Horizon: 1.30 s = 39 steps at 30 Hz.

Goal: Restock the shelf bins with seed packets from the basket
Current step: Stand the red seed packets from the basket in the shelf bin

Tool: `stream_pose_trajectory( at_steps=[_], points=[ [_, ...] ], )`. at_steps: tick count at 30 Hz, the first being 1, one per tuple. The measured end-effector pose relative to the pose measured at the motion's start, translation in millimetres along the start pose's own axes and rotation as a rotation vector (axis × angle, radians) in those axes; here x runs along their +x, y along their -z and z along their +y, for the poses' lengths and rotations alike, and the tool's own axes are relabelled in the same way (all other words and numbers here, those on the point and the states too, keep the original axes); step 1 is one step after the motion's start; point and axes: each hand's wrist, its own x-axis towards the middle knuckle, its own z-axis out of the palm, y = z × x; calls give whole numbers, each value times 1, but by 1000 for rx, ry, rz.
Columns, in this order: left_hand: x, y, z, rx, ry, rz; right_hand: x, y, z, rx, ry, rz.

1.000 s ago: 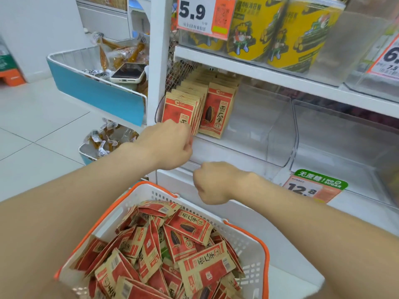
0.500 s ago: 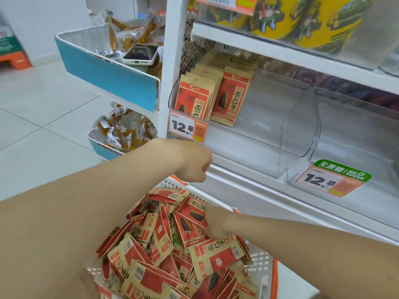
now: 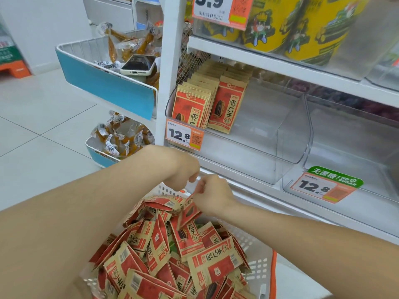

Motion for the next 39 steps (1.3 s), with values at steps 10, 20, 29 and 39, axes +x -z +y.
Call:
stream_pose_trajectory(
  at_steps=[10,20,29,39],
  points=[
    [-10,14,-8,-661,-71,349,-2,91,-11,145,672,346],
    [-26,36,28,-1589,-72,746,-2,121,-10,603,583,622],
    [-13,34,27,-1710,209,1235,-9,115,-23,672,321,130],
    [-15,32,32,-1409,157,1143,-20,126,-30,721,267,252]
  ],
)
